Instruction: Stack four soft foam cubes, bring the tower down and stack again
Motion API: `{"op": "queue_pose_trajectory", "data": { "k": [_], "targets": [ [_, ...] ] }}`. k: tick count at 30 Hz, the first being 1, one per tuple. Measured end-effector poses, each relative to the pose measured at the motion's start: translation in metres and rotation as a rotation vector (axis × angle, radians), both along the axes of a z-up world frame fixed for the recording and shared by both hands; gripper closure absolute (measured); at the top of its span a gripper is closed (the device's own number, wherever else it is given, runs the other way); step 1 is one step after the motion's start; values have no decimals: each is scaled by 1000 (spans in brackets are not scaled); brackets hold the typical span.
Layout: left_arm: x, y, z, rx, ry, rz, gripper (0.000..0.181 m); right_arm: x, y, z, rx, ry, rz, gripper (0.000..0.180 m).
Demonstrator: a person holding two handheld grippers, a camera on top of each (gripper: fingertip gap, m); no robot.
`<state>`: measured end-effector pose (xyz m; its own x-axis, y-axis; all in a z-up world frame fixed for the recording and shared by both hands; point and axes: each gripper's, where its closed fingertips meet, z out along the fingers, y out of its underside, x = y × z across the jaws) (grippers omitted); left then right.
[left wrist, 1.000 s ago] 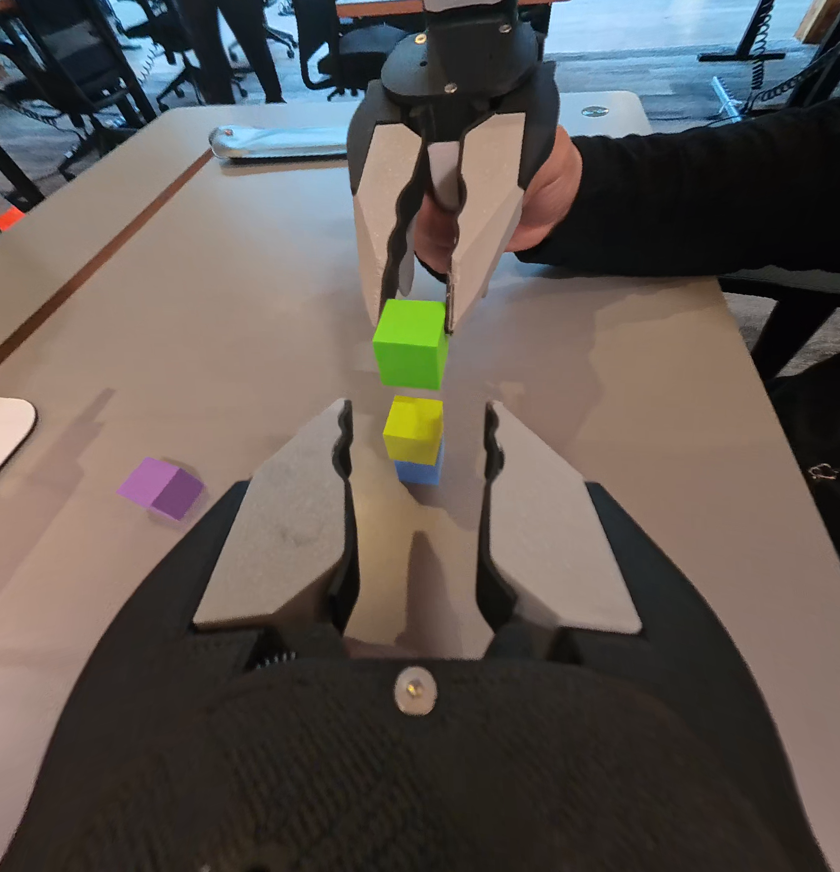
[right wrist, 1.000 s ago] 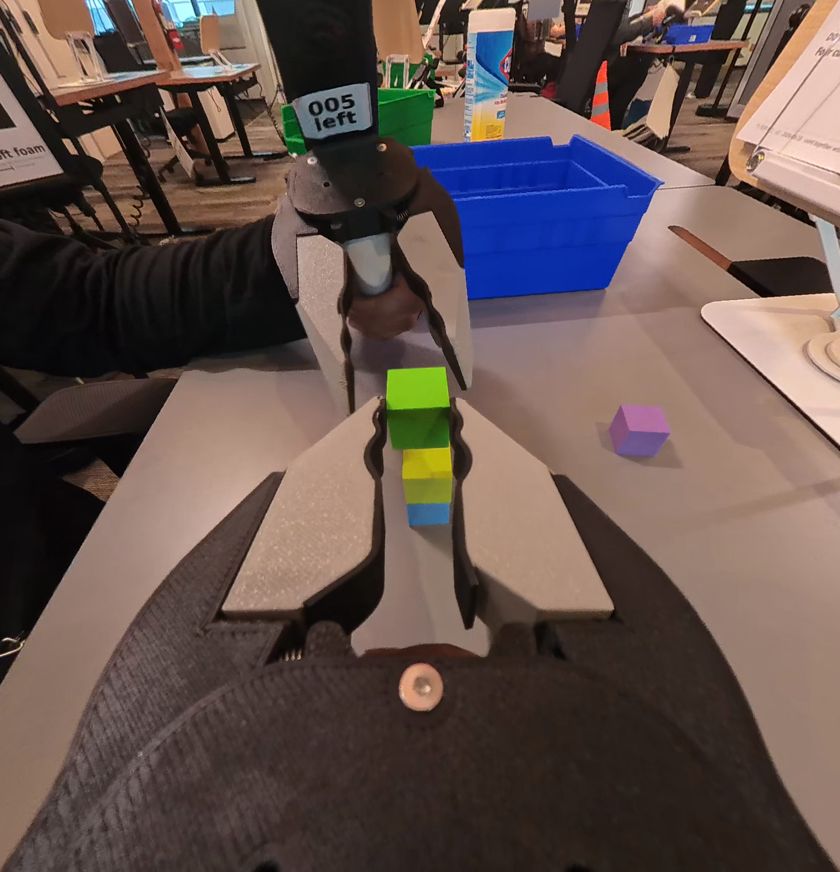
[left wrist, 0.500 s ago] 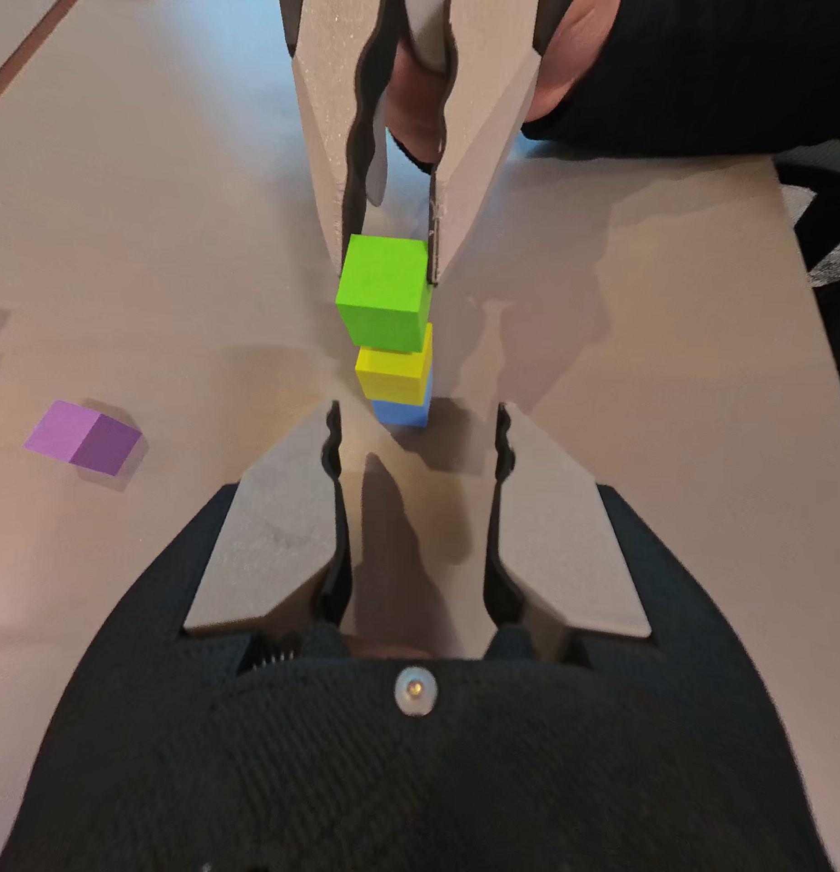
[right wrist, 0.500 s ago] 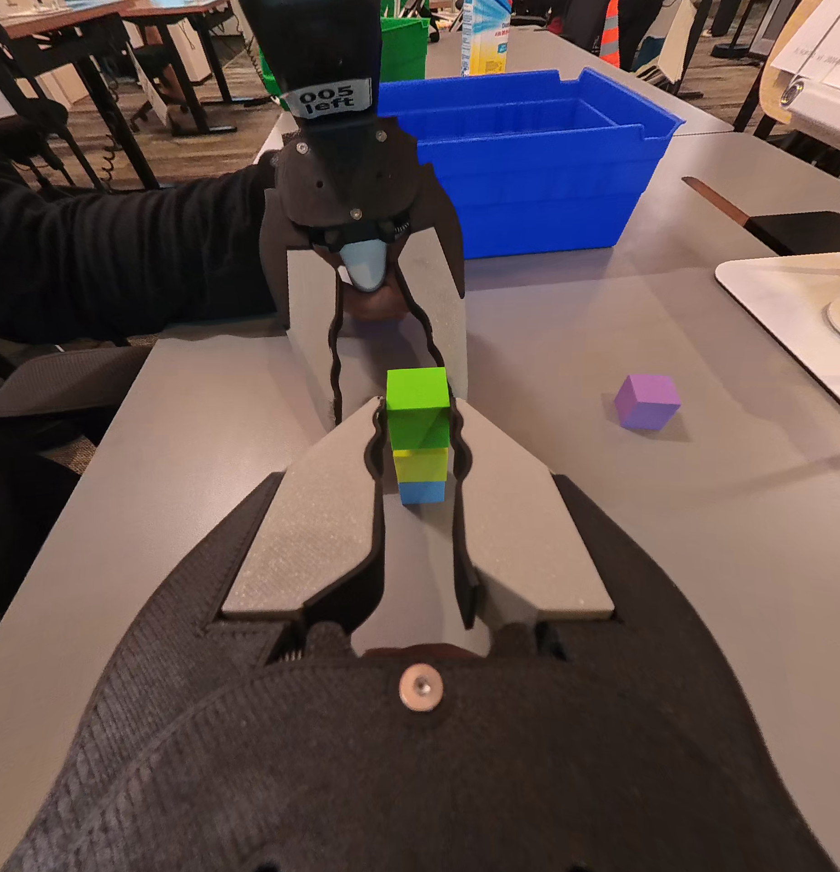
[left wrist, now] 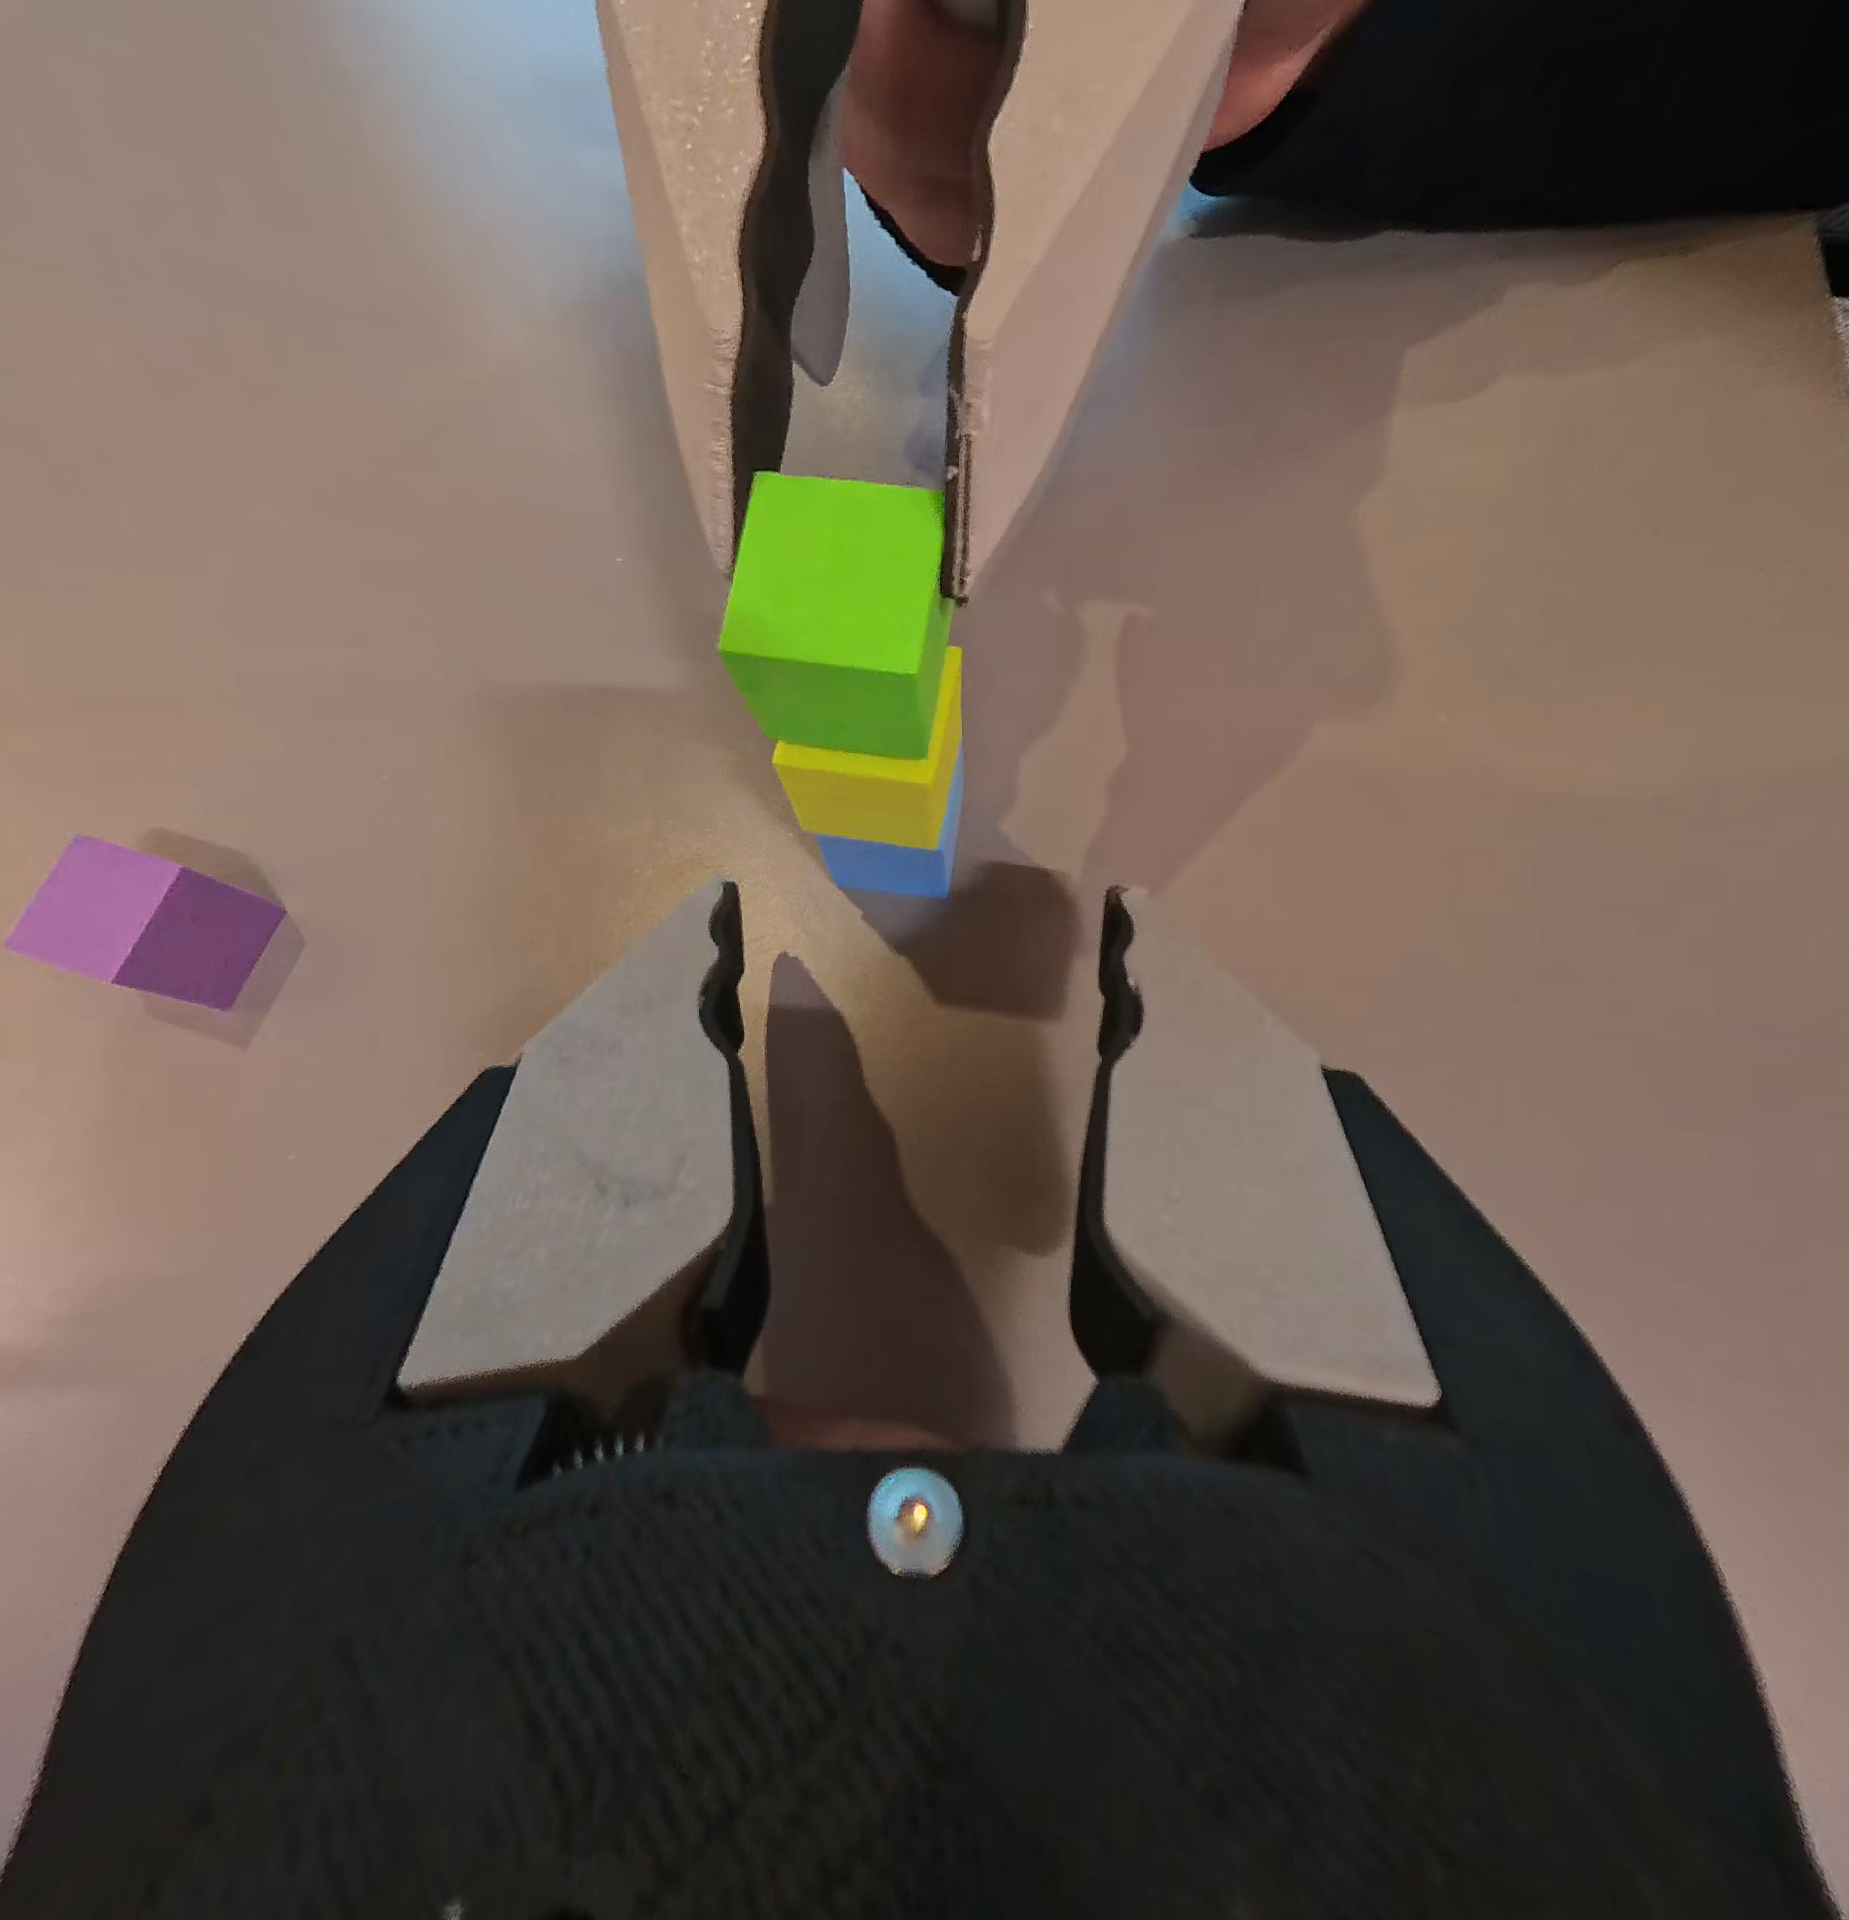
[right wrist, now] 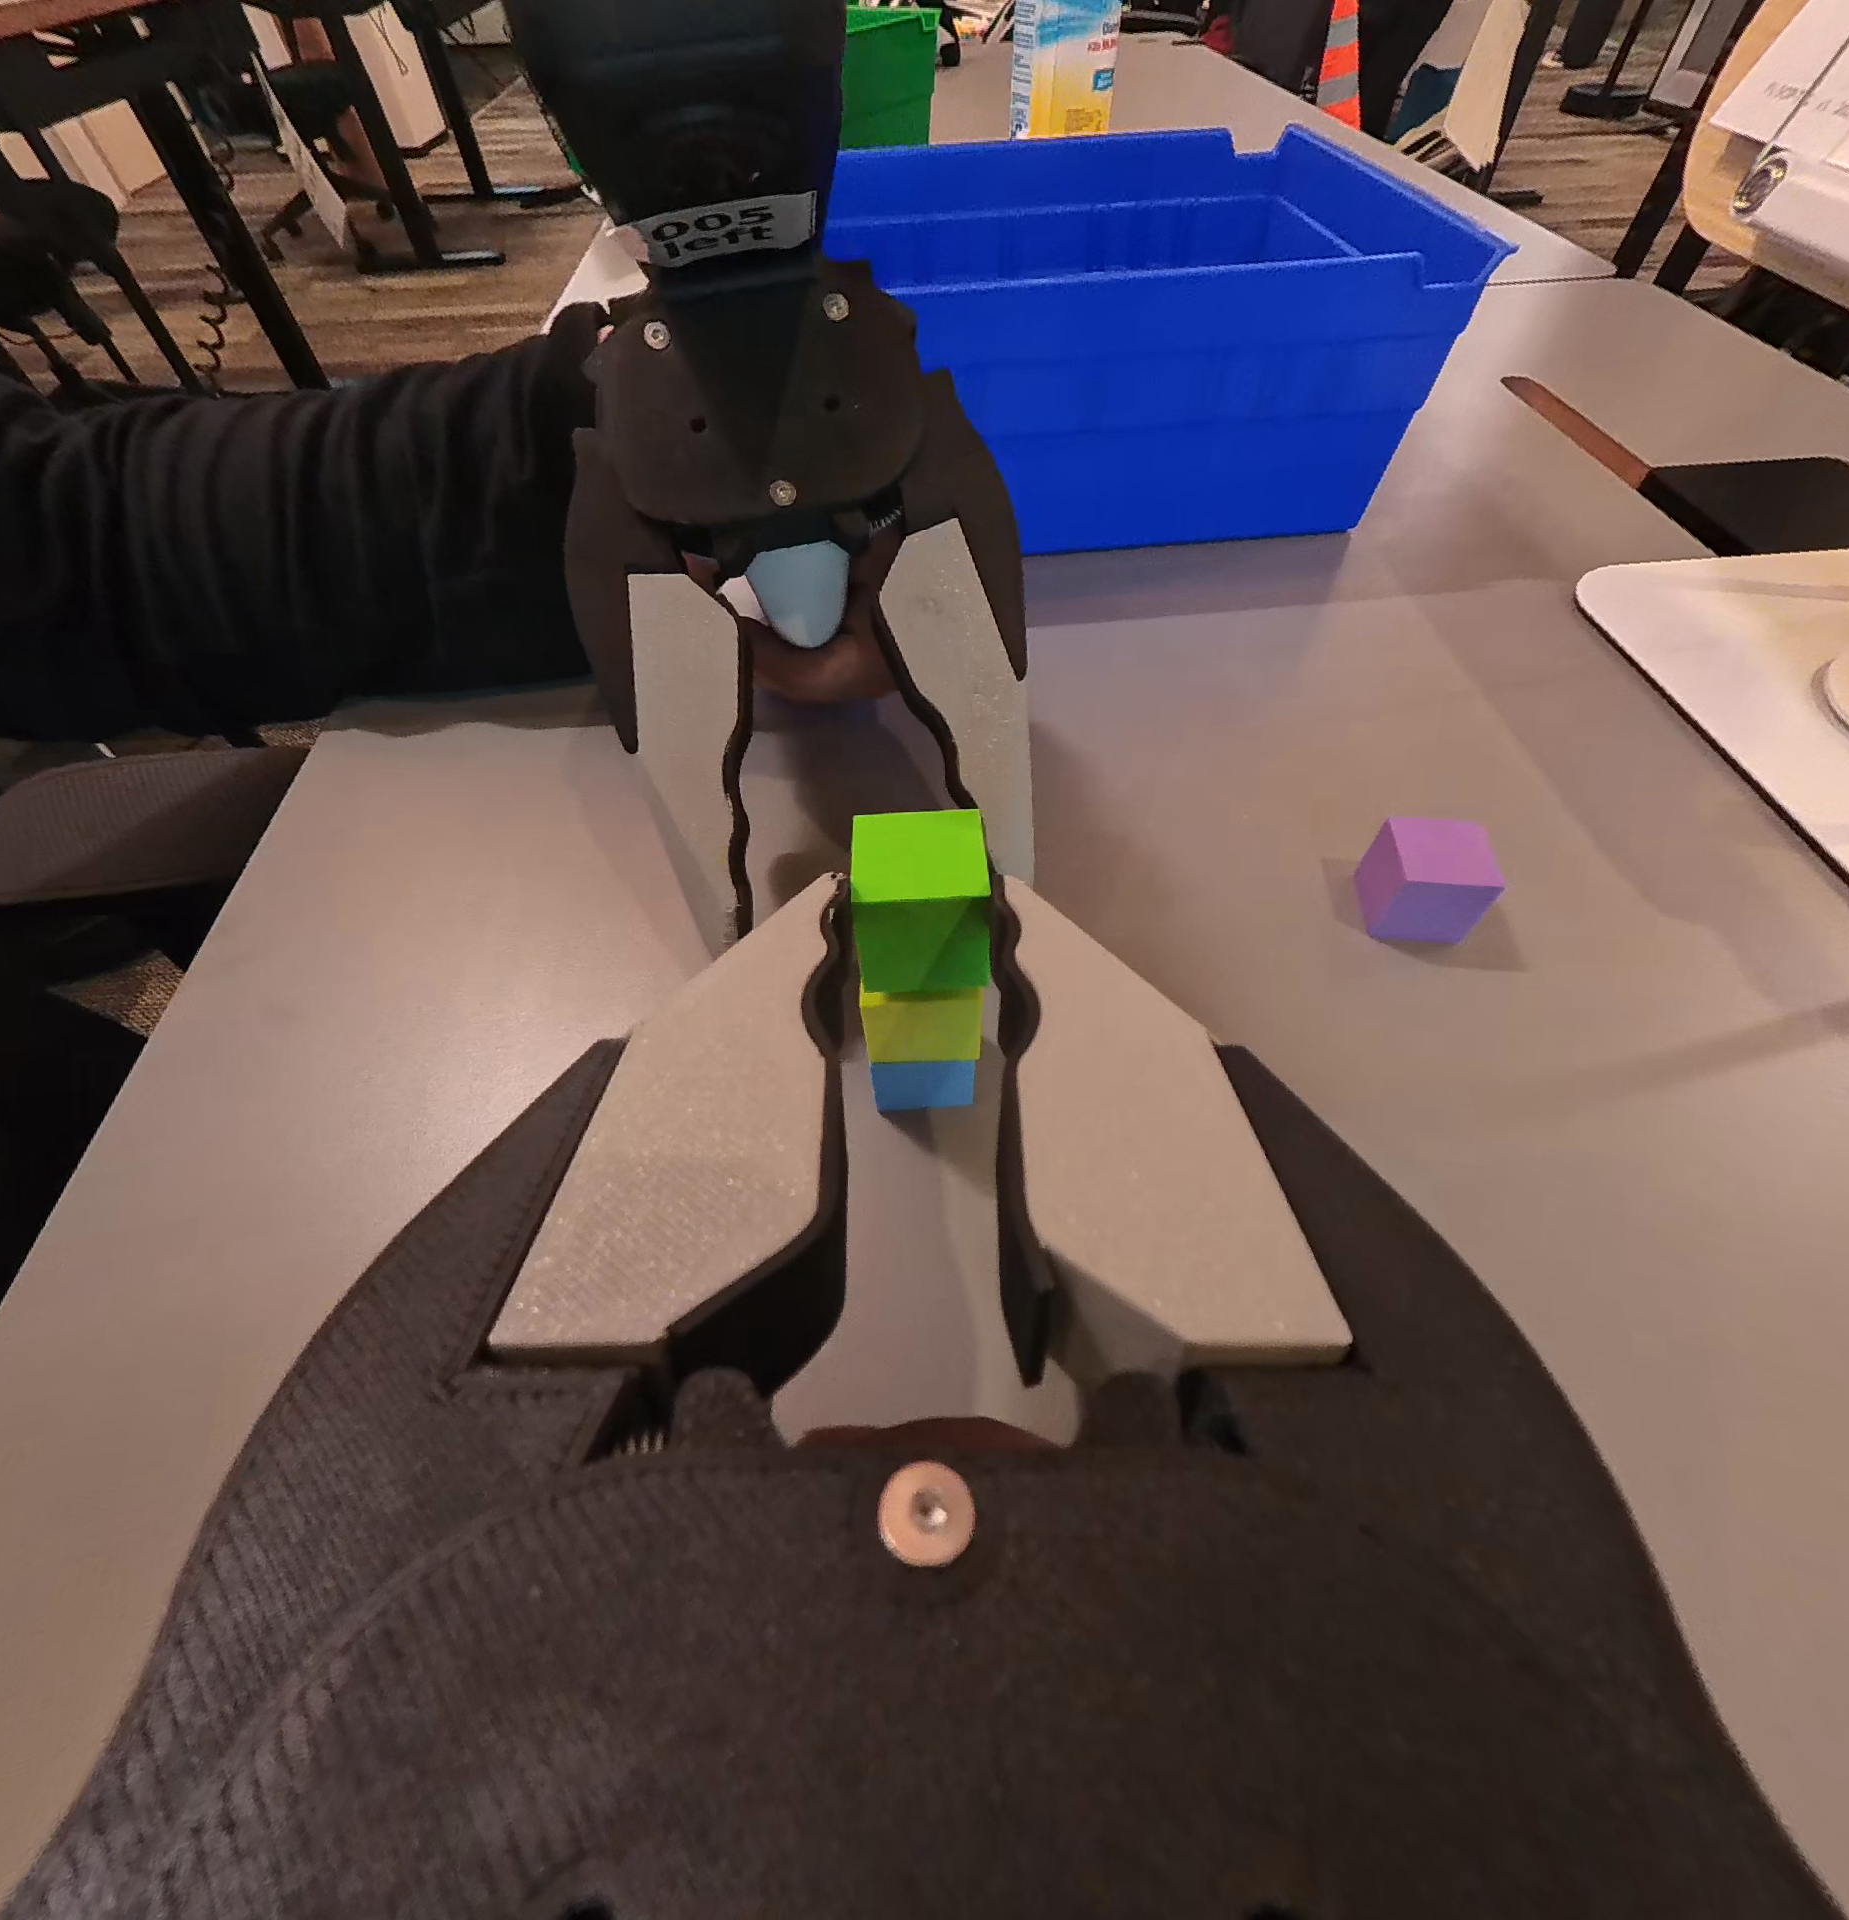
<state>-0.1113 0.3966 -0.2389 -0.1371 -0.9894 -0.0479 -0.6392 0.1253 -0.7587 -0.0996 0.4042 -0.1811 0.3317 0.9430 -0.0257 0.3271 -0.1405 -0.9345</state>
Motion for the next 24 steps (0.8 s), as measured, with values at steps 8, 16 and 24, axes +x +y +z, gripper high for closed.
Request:
{"op": "queue_pose_trajectory", "data": {
  "k": [8, 16, 24],
  "targets": [
    [0, 0, -4, 8, 19, -2, 113, -1, 0, -1, 3, -7, 0, 156],
    [0, 0, -2, 8, 14, 0, 113, -1, 0, -4, 3, -20, 0, 156],
    [0, -1, -2, 12, 14, -3, 113, 0, 1, -3, 6, -19, -5, 156]
  ]
}}
